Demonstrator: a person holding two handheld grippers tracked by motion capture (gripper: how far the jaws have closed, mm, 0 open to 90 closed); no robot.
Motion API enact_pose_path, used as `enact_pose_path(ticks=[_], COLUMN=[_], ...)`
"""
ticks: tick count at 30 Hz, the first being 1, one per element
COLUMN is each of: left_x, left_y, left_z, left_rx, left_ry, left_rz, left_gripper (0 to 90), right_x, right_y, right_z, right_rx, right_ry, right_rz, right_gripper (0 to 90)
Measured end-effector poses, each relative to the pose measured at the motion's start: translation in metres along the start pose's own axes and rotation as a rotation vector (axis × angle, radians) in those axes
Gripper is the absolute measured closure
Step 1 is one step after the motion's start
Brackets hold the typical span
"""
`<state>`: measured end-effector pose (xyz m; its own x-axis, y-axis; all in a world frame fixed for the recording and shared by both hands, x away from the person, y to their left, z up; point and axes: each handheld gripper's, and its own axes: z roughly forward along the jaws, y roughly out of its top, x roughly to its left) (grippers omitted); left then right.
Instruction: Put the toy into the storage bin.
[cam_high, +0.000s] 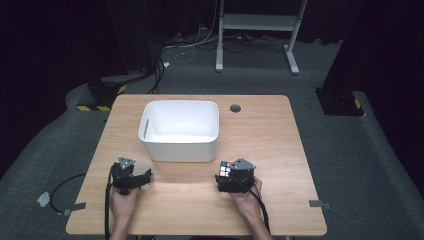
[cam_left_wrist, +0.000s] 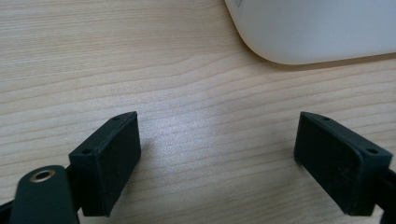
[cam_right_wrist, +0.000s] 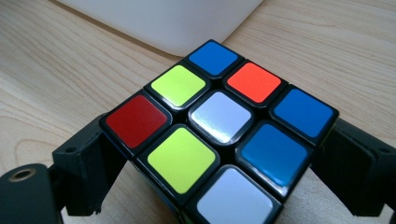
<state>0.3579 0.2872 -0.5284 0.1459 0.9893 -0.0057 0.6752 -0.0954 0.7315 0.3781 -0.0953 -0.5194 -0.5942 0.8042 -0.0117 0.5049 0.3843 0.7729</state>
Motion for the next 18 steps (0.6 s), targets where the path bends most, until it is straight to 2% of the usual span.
enact_pose_path(ticks=[5,10,15,18], left_x=[0.0000,0.0000,0.0000,0.0000], left_y=[0.0000,0.0000,0.0000,0.0000], left_z=[0.0000,0.0000,0.0000,0.0000], left_rx=[0.000,0.000,0.000,0.000], left_ry=[0.000,0.000,0.000,0.000], left_rz=[0.001,0.000,0.001,0.000], left_gripper=[14.8,14.8,14.8,14.8], right_x=[0.0001,0.0006,0.0002,0.0008], right_y=[-0.0006,0.0000,-0.0002,-0.0004], right_z=[0.0038,0.0050,0.0049,0.0045], right_rx=[0.011,-0.001,-0.001,-0.003], right_ry=[0.000,-0.011,-0.007,-0.020], right_rz=[0.015,0.002,-0.002,-0.004], right_gripper=[9.5,13.0,13.5,13.6])
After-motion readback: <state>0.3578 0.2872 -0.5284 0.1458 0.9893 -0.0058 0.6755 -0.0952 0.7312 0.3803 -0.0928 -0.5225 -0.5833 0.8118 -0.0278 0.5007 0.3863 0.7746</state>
